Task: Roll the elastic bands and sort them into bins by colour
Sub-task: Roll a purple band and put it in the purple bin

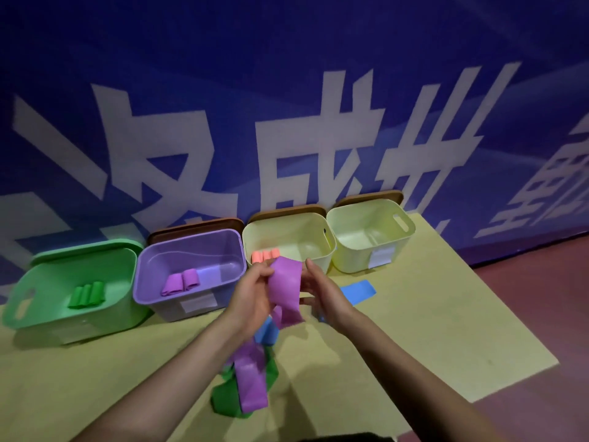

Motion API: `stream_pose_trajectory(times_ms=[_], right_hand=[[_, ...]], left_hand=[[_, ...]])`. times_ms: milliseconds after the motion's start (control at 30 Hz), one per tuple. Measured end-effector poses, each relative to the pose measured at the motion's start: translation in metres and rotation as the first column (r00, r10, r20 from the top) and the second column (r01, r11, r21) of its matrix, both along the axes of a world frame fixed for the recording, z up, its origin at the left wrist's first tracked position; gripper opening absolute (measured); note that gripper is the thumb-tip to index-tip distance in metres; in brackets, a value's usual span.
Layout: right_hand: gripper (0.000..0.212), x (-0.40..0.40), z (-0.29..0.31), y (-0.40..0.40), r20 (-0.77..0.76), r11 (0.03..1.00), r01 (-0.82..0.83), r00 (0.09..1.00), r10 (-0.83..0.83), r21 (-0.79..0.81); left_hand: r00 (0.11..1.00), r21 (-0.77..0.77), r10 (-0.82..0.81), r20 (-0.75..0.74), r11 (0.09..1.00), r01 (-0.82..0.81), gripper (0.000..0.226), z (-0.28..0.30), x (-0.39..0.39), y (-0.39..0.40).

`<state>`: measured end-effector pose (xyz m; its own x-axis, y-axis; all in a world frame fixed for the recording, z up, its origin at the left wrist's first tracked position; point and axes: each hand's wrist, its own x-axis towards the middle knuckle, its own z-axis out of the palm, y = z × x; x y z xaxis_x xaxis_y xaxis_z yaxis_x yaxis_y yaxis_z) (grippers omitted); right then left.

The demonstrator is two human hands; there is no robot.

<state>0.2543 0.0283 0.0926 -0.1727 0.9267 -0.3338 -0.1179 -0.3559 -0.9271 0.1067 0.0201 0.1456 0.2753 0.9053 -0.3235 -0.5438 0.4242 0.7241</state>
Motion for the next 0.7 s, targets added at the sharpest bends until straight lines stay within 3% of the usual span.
stream_pose_trajectory(times_ms=[100, 200, 367, 500, 600, 700], right_hand=[[0.046, -0.003, 0.030, 0.004, -0.178, 0.995, 0.086, 0.981, -0.076, 0.047], [0.011, 0.001, 0.055, 0.004, -0.276, 0.971, 0.204, 0.947, -0.163, 0.124], [0.020, 0.009, 0.082, 0.005, -0.168, 0.920, 0.284, 0.955, -0.245, 0.271], [0.016, 0.013, 0.091, -0.003, -0.169, 0.883, 0.366, 0.929, -0.329, 0.294], [0.014, 0.020, 0.087, -0.007, -0.191, 0.869, 0.418, 0.906, -0.377, 0.266], [0.012, 0.026, 0.088, -0.014, -0.220, 0.855, 0.459, 0.884, -0.412, 0.242]], left_hand=[[0.996, 0.034, -0.093, 0.004, 0.995, 0.092, 0.030, 0.010, -0.001, -0.004], [0.978, 0.069, -0.169, -0.122, 0.982, 0.178, 0.035, 0.008, -0.001, -0.009], [0.851, 0.050, -0.319, -0.416, 0.927, 0.372, 0.020, 0.007, -0.008, -0.024], [0.851, 0.113, -0.245, -0.465, 0.936, 0.332, 0.026, 0.003, -0.014, -0.027], [0.844, 0.140, -0.239, -0.481, 0.929, 0.342, 0.015, -0.002, -0.019, -0.028], [0.794, 0.150, -0.247, -0.556, 0.910, 0.388, 0.018, -0.007, -0.022, -0.031]])
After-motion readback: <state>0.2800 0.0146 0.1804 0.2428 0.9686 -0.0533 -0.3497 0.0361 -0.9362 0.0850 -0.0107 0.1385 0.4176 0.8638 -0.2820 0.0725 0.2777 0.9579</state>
